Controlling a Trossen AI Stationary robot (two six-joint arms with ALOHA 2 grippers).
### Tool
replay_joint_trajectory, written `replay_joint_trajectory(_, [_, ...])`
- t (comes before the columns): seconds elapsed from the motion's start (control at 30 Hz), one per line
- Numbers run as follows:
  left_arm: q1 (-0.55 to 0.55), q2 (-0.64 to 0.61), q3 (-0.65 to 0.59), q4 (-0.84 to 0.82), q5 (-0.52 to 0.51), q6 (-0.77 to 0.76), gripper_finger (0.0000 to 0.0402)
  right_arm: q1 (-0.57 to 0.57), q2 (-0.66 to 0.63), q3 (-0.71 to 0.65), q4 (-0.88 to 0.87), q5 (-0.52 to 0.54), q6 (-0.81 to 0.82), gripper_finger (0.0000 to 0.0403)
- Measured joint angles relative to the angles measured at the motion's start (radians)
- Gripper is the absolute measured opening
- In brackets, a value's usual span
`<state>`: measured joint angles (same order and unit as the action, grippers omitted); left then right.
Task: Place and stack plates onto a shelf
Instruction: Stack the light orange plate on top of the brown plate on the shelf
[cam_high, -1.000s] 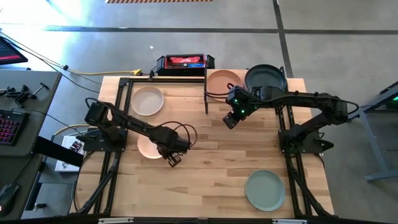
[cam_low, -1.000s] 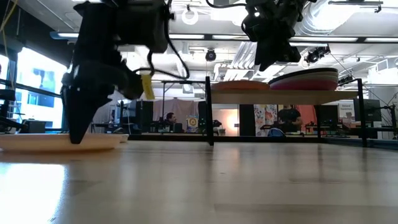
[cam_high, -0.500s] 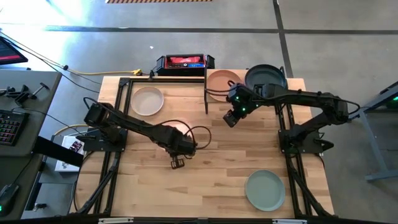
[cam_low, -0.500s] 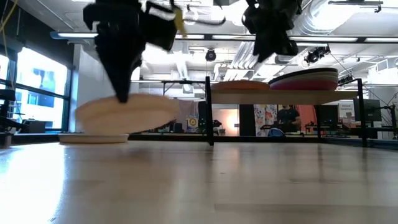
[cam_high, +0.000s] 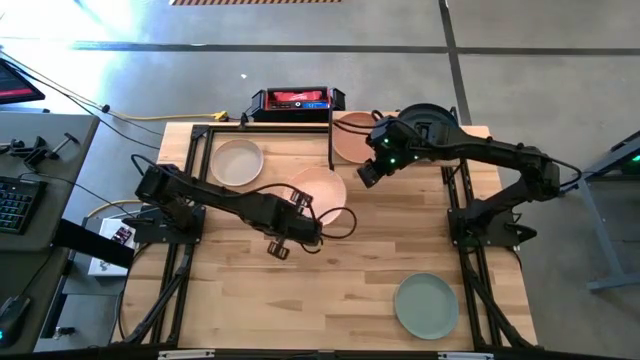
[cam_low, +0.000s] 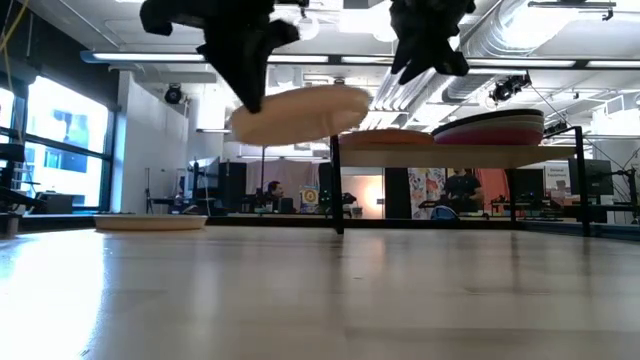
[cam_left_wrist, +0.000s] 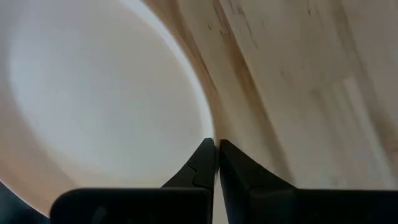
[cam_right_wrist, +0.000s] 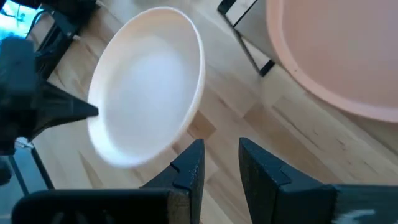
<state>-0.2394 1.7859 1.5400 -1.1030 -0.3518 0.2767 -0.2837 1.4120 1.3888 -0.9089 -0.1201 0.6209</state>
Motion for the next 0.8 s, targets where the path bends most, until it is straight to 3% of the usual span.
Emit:
replay_joint_trajectory(0.33, [0.006,0.0,0.008,0.0,-0.137,0.362,0.0001,-0.006,0.0,0.0,0.0,0.045,-0.009,0.0078])
replay_joint_trajectory(0.5, [0.02,0.0,0.008,0.001,-0.145,0.441,0.0001,-0.004,0.0,0.0,0.0,0.047,0.034,0.0078])
replay_joint_trajectory(0.7, [0.024,0.0,0.008,0.008,-0.265,0.509,0.0001,0.005,0.0,0.0,0.0,0.094,0.06,0.0078])
replay_joint_trajectory(0.8, [0.027,0.0,0.008,0.008,-0.271,0.535,0.0001,0.005,0.0,0.0,0.0,0.094,0.06,0.0078])
